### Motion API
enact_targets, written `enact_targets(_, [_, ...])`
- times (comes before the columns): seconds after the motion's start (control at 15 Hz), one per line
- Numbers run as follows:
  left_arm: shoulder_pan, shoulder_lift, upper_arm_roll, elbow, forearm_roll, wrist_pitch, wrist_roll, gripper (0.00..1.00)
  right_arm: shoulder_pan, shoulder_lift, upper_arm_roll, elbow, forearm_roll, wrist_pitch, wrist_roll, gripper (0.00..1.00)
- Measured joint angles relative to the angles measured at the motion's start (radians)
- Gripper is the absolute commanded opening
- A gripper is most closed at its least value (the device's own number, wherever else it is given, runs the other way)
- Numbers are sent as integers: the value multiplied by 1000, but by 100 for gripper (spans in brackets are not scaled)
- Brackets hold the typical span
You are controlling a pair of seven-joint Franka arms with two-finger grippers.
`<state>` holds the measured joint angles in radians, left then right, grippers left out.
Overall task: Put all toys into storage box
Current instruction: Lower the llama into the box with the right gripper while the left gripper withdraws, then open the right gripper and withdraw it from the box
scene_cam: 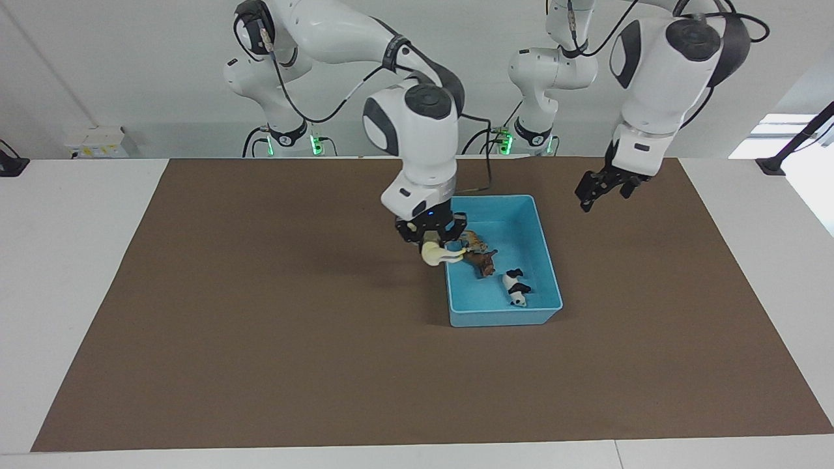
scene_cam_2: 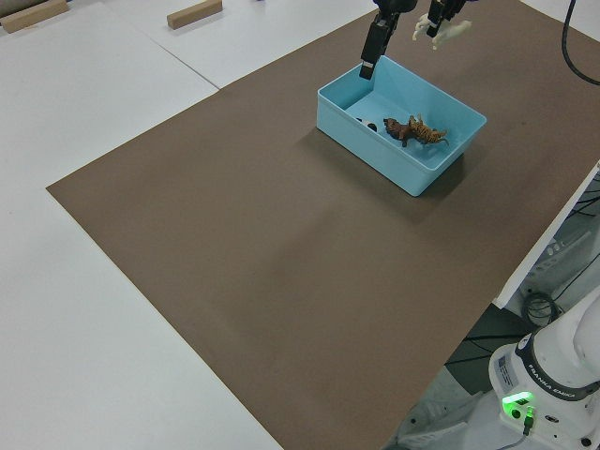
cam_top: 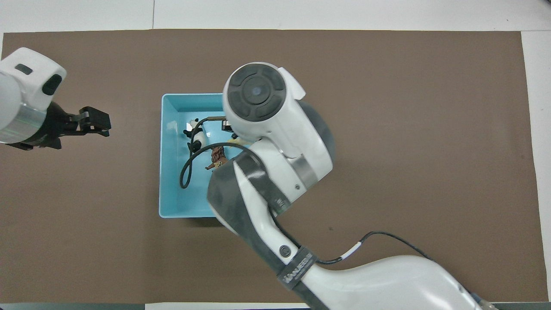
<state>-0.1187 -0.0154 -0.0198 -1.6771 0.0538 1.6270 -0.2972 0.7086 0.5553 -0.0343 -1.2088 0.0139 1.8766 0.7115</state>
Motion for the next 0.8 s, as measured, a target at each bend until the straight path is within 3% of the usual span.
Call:
enact_targets(0.13, [40,1,1,57,0,-68,93,100,72,41,-1,6,-1,52,48,0])
enact_targets(0.2, [65,2,-2,69,-2,-80,122,100,92,61,-1,-4,0,105,66,99])
enact_targets(0.33, [122,4,-8,72,-15,-88,184,100,107,88,-2,-34,0,171,104,100])
enact_targets(0.53, [150,4,-17,64,-35,-98,239,100,106,87,-8,-31,-2,128,187,100])
enact_targets(0.8, [154,3,-29,65,-84,-94,239,100,73,12,-40,1,-6,96,196,100])
